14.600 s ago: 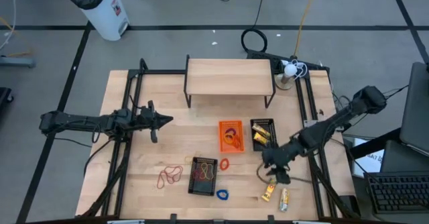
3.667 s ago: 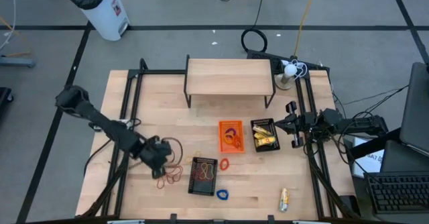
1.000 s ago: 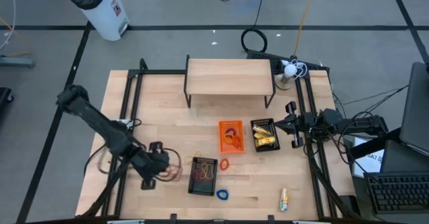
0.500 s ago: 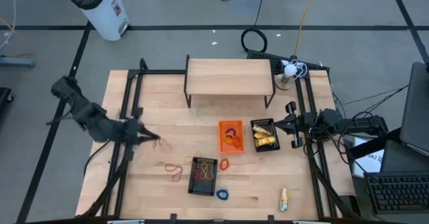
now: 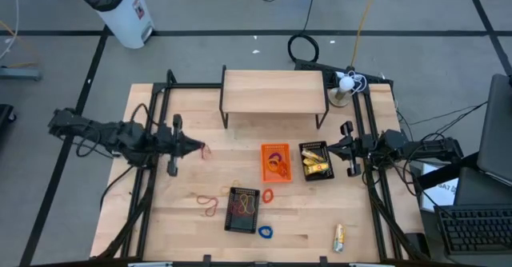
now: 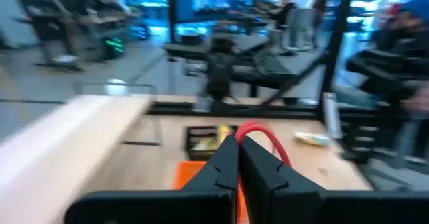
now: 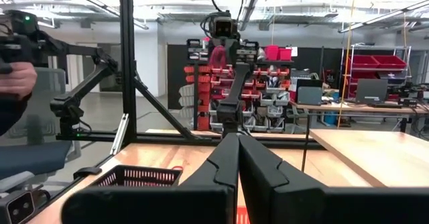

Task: Pick & Place Office Desk Supplies
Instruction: Put the red rubber band into the bottom black bin

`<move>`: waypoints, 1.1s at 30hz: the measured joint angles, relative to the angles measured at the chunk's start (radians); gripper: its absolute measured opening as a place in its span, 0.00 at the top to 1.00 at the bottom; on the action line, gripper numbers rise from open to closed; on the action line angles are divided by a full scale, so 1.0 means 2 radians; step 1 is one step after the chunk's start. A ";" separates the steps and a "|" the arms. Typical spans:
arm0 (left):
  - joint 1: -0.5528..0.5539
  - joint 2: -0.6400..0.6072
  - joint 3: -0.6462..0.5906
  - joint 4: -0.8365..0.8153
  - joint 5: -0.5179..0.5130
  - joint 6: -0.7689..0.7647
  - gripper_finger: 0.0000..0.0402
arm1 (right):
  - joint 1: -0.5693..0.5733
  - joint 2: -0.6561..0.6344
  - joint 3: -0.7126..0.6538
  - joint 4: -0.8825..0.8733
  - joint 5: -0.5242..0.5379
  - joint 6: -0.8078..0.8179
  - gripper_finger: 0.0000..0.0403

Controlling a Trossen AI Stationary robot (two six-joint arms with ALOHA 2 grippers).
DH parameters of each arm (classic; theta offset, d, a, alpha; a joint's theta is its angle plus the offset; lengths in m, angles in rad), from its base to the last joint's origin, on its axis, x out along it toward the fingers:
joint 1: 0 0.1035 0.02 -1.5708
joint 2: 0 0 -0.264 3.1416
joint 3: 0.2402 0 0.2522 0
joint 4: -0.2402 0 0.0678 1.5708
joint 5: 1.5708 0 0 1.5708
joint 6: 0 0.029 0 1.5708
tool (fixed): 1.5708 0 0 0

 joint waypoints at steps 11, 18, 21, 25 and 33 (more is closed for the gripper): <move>0.026 -0.134 -0.022 -0.087 -0.055 0.005 0.99 | 0.000 0.002 0.000 -0.003 0.000 0.000 0.99; 0.026 -0.224 -0.099 -0.086 -0.059 -0.024 0.99 | 0.000 0.002 0.000 0.000 0.001 0.000 0.99; 0.026 -0.257 -0.130 -0.085 -0.059 -0.026 1.00 | 0.000 0.002 0.000 0.004 0.002 0.000 0.99; 0.025 -0.290 -0.156 -0.084 -0.058 -0.035 1.00 | 0.000 0.002 0.000 0.003 0.002 0.000 0.99; 0.025 -0.295 -0.170 -0.092 -0.060 -0.034 1.00 | 0.000 0.004 0.000 0.003 0.001 0.000 0.99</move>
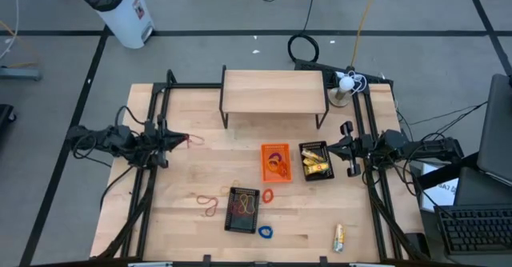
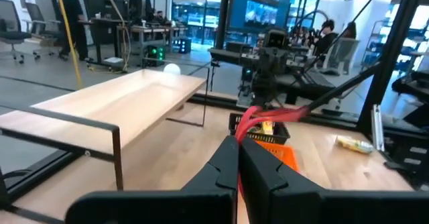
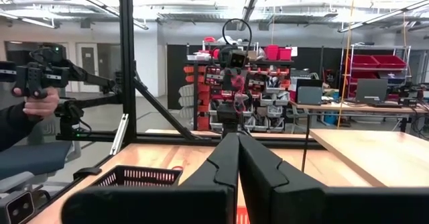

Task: Pick & Place Office Desk Supplies
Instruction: Put the red rubber band into the bottom black bin

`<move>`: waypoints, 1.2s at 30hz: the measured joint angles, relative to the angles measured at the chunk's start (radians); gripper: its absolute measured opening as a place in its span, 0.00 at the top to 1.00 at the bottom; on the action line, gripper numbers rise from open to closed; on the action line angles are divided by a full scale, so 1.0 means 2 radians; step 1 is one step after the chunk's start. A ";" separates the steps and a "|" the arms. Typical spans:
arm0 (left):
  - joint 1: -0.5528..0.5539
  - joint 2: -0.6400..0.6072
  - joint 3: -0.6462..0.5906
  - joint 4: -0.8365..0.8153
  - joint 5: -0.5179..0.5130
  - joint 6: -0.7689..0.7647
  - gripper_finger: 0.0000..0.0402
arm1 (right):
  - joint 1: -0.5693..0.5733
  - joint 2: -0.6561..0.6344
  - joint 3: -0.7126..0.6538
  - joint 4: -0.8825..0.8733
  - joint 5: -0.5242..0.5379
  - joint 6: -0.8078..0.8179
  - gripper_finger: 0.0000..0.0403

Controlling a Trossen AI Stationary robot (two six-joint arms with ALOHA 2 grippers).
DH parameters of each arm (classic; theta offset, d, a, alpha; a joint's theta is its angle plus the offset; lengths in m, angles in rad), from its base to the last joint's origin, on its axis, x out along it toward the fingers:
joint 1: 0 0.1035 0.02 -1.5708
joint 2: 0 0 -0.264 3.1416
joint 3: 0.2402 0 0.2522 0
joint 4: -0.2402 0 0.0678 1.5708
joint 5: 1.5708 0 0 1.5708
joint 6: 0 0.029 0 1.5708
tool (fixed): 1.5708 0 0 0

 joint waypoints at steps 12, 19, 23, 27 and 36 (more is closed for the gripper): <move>0.000 0.000 0.000 -0.013 -0.010 -0.001 1.00 | 0.000 0.006 0.000 0.000 0.000 0.002 0.99; 0.000 0.000 0.000 -0.015 -0.010 -0.001 1.00 | 0.000 0.006 0.000 0.002 0.000 0.002 0.99; 0.000 0.000 0.000 -0.007 0.003 -0.007 1.00 | 0.000 0.006 0.000 0.002 0.000 0.002 0.99; 0.000 0.026 0.001 0.010 0.012 -0.044 1.00 | 0.000 0.006 0.000 0.008 0.000 -0.001 0.99; -0.003 0.240 0.056 0.013 0.048 -0.097 1.00 | 0.000 0.006 0.000 0.012 0.003 -0.002 0.99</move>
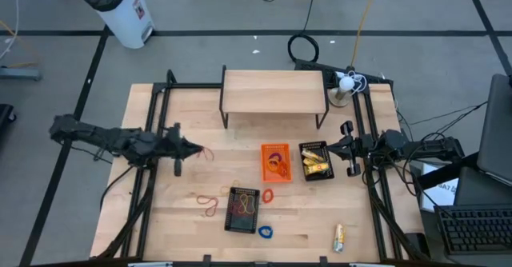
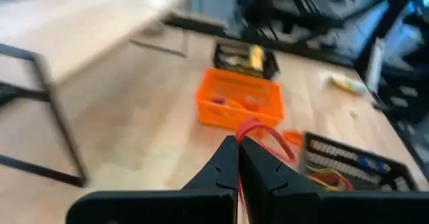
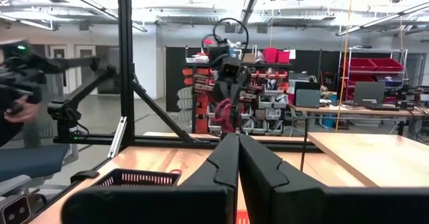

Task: Pick & Place Office Desk Supplies
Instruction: Put the red rubber band into the bottom black bin

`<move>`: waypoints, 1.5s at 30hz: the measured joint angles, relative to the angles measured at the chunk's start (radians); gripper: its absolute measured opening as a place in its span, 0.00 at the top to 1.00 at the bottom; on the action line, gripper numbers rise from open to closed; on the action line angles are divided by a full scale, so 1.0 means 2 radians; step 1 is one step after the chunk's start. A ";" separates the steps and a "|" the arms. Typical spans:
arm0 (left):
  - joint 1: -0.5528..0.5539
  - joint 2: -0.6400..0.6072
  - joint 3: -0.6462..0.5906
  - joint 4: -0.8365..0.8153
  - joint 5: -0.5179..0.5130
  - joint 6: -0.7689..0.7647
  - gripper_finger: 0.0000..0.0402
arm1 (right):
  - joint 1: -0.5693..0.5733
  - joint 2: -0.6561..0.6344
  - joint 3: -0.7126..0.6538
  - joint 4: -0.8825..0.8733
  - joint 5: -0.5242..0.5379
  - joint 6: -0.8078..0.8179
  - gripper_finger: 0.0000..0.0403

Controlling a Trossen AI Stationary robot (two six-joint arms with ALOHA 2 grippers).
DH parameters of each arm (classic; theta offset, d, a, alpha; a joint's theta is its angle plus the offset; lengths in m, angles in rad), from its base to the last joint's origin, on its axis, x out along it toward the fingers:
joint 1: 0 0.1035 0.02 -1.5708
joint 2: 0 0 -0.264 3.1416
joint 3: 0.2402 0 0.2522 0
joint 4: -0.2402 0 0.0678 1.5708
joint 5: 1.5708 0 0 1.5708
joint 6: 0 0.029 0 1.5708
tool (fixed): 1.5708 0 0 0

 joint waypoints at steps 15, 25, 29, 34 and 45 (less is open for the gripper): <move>-0.048 0.398 0.246 -0.039 0.142 -0.023 1.00 | 0.000 0.000 0.000 -0.001 -0.001 0.002 0.99; -0.069 0.513 0.333 -0.027 0.205 -0.002 1.00 | 0.000 0.000 0.000 -0.001 -0.001 0.000 0.99; -0.070 0.528 0.348 -0.029 0.206 0.010 1.00 | 0.000 0.000 0.000 -0.001 -0.001 0.001 0.99; -0.055 0.527 0.349 -0.031 0.201 -0.020 1.00 | 0.000 0.000 0.000 0.000 -0.001 0.000 0.99; -0.045 0.541 0.349 -0.080 0.215 -0.046 0.98 | 0.000 0.000 0.000 0.002 -0.001 0.000 0.99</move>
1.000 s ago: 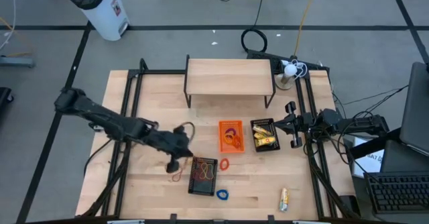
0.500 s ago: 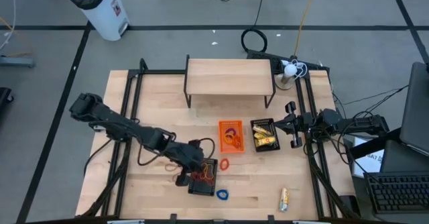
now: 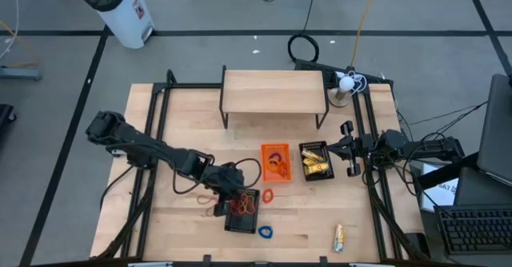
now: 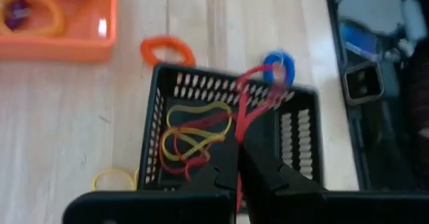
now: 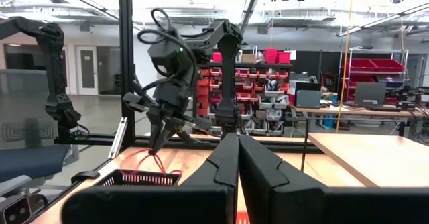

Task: Pick & Place Office Desk Supplies
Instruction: Put the red rubber band into the bottom black bin, then put the orange spring keychain into the orange bin

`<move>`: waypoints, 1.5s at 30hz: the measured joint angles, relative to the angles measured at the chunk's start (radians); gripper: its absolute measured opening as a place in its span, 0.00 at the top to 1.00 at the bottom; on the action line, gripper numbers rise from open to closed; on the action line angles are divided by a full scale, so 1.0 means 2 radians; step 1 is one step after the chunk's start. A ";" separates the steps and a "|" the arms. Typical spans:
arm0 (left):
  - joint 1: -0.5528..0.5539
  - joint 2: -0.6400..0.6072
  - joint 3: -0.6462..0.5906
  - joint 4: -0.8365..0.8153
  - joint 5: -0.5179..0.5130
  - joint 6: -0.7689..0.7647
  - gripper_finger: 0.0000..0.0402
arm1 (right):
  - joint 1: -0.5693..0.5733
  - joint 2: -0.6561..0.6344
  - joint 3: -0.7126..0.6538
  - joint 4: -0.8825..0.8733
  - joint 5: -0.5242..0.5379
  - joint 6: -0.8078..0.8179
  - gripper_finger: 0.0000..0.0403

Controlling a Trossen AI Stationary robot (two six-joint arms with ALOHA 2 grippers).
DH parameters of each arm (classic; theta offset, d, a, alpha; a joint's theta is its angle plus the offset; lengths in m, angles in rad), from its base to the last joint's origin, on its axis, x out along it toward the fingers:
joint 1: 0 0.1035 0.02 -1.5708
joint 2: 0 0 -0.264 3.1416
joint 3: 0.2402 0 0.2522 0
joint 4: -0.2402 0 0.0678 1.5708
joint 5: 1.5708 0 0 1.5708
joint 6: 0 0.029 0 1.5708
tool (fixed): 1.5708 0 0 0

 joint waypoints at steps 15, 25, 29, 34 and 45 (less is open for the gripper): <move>-0.001 0.007 0.000 0.007 0.027 0.018 0.76 | 0.000 0.000 0.000 0.000 0.000 0.000 0.99; 0.002 -0.019 0.000 0.011 0.031 0.020 0.44 | 0.000 0.000 0.000 0.000 0.000 0.000 0.99; 0.002 -0.044 0.000 0.005 0.021 0.020 0.39 | 0.000 0.000 0.000 0.000 -0.002 0.002 0.99; -0.003 -0.132 0.000 -0.064 -0.128 0.064 0.46 | 0.000 0.000 0.000 0.000 -0.002 0.002 0.99; 0.026 -0.415 -0.133 -0.012 -0.273 0.152 0.94 | 0.000 0.000 0.000 0.002 -0.001 0.000 0.99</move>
